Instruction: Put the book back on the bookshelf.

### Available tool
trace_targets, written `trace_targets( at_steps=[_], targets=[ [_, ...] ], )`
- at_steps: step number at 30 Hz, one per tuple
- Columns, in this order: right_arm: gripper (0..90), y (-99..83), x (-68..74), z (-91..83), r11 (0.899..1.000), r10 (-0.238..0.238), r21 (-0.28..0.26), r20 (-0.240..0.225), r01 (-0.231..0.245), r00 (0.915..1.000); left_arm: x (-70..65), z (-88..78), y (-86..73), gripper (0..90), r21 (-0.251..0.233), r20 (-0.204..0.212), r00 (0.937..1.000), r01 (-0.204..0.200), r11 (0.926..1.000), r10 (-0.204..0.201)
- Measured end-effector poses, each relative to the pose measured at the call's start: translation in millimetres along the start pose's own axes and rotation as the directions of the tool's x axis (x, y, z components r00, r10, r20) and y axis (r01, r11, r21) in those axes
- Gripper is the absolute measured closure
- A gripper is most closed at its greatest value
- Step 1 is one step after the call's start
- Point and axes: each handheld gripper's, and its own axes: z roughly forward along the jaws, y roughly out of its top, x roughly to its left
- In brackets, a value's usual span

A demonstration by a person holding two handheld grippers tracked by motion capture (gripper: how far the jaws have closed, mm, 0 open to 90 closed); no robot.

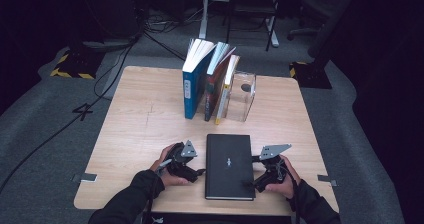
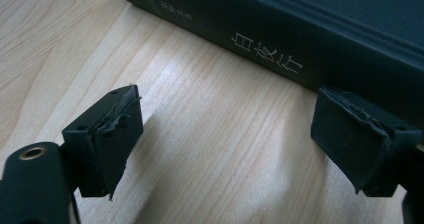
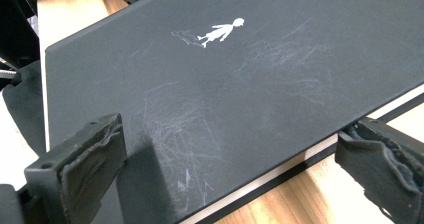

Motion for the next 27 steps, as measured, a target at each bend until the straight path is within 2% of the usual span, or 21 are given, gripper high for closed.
trace_targets(
  at_steps=[5, 8, 10, 13, 14, 15, 19, 25, 27],
  targets=[
    [1.2, -3.0, 1.3, 0.5, 1.0, 0.018, -0.009, 0.008, -0.018, 0.9998, -9.0, -9.4, -10.3, 13.7, 0.0, 0.016, 0.9997, -0.016, 0.9999, 0.016],
    [1.2, -4.5, 2.0, 2.5, 0.999, 0.039, -0.026, 0.017, -0.038, 0.9991, -22.1, -17.0, -18.2, 13.7, 0.003, 0.042, 0.9982, -0.044, 0.999, 0.044],
    [1.2, -4.3, 4.5, 6.4, 0.996, 0.076, -0.05, 0.038, -0.074, 0.9964, -30.6, -19.6, -21.0, 13.7, 0.007, 0.049, 0.9975, -0.051, 0.9987, 0.051],
    [1.3, -2.7, 6.7, 9.2, 0.994, 0.089, -0.061, 0.057, -0.085, 0.9944, -47.3, -24.4, -26.2, 13.7, 0.008, 0.08, 0.9933, -0.083, 0.9965, 0.083],
    [1.3, -2.7, 6.7, 9.2, 0.994, 0.089, -0.061, 0.057, -0.085, 0.9944, -47.3, -24.4, -26.2, 13.7, 0.008, 0.08, 0.9933, -0.083, 0.9965, 0.083],
    [1.4, -1.3, 8.8, 10.1, 0.994, 0.09, -0.063, 0.07, -0.085, 0.9935, -55.3, -26.1, -28.0, 13.7, 0.008, 0.096, 0.9903, -0.102, 0.9948, 0.1],
    [1.7, -0.2, 9.3, 11.2, 0.994, 0.094, -0.066, 0.079, -0.089, 0.9924, -65.2, -26.4, -28.4, 13.7, 0.016, 0.089, 0.9919, -0.092, 0.9956, 0.091],
    [1.8, 0.4, 10.1, 13.1, 0.992, 0.102, -0.082, 0.092, -0.094, 0.9905, -82.3, -22.9, -25.8, 12.5, 0.007, 0.092, 0.9907, -0.101, 0.9949, 0.1],
    [1.9, 0.4, 9.8, 13.3, 0.992, 0.104, -0.083, 0.09, -0.096, 0.9905, -83.4, -18.9, -21.9, 12.1, 0.007, 0.074, 0.994, -0.081, 0.9967, 0.08]
  ],
)
